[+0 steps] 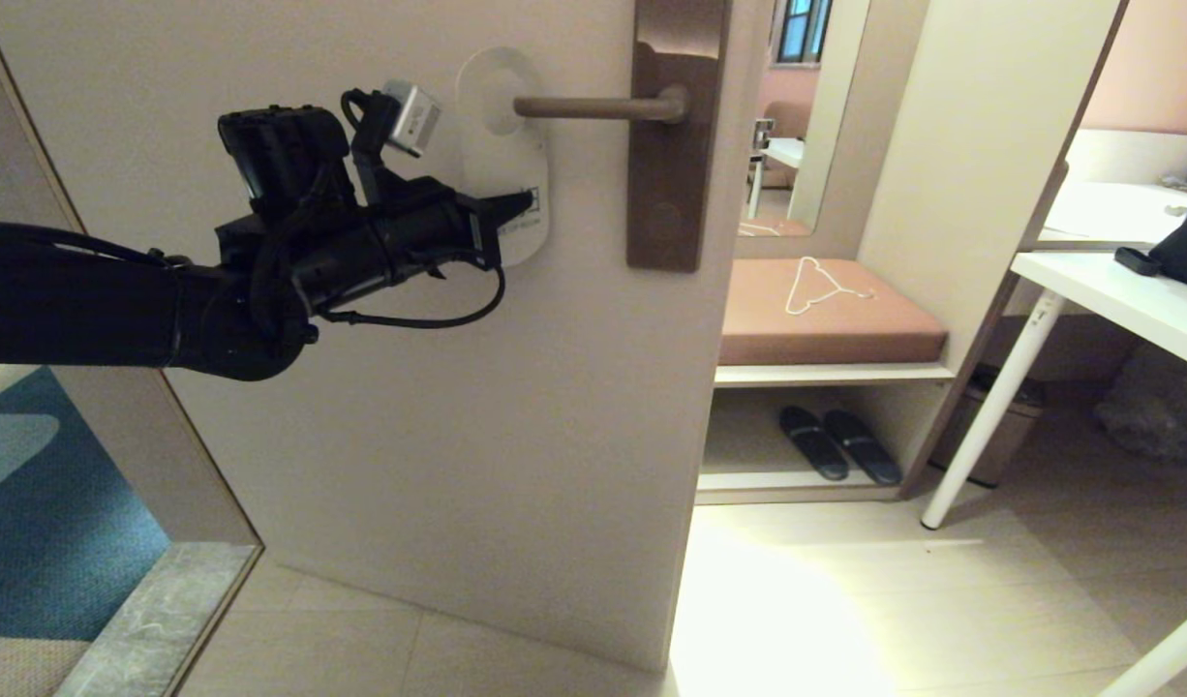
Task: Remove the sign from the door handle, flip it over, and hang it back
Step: Hang the sign back with the other side facing out
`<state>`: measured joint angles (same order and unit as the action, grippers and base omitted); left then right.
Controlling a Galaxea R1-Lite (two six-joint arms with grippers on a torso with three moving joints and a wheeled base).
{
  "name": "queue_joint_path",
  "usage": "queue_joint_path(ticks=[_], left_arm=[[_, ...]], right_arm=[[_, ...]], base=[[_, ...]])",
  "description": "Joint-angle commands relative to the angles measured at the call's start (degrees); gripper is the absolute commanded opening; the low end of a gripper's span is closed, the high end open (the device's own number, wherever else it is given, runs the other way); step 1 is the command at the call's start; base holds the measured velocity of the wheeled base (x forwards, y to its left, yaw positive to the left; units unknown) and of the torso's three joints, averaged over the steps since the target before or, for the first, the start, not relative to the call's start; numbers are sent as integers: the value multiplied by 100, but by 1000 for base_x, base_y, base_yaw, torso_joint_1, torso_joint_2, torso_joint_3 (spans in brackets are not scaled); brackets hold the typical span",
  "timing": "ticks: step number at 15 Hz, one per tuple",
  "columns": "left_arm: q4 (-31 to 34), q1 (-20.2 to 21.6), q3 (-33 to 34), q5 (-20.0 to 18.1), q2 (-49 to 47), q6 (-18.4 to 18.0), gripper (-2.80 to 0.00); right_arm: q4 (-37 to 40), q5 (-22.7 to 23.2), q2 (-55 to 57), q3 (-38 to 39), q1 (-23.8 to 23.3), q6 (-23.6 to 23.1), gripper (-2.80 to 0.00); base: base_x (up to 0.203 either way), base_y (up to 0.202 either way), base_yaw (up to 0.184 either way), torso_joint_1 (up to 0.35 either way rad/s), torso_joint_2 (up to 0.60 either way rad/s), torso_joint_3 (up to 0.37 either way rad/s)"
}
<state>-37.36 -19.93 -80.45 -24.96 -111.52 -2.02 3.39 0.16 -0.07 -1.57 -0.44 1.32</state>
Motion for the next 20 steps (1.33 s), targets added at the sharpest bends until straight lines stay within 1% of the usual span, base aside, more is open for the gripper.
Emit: queue_joint_path(ticks=[1, 7, 12, 13, 15, 17, 20], left_arm=[[-25, -97, -14, -9, 7, -9, -280], [-19, -282, -6, 7, 43, -60, -280], [-17, -435, 21, 42, 51, -489, -280], [-17, -459, 21, 130, 43, -583, -280], [-17, -558, 30, 567, 36, -745, -280], [-17, -594, 38, 763, 63, -785, -280], [-16, -668, 79, 1146, 104, -1056, -280]], right_arm=[[4, 2, 7, -1, 0, 0, -280], [4, 2, 7, -1, 0, 0, -280], [4, 2, 7, -1, 0, 0, -280], [4, 2, 7, -1, 0, 0, -280], [4, 2, 7, -1, 0, 0, -280], [4, 2, 7, -1, 0, 0, -280], [4, 2, 7, -1, 0, 0, -280]], base=[[0, 0, 0, 0, 0, 0], [0, 0, 0, 0, 0, 0], [0, 0, 0, 0, 0, 0], [0, 0, 0, 0, 0, 0], [0, 0, 0, 0, 0, 0], [0, 0, 0, 0, 0, 0], [0, 0, 0, 0, 0, 0]])
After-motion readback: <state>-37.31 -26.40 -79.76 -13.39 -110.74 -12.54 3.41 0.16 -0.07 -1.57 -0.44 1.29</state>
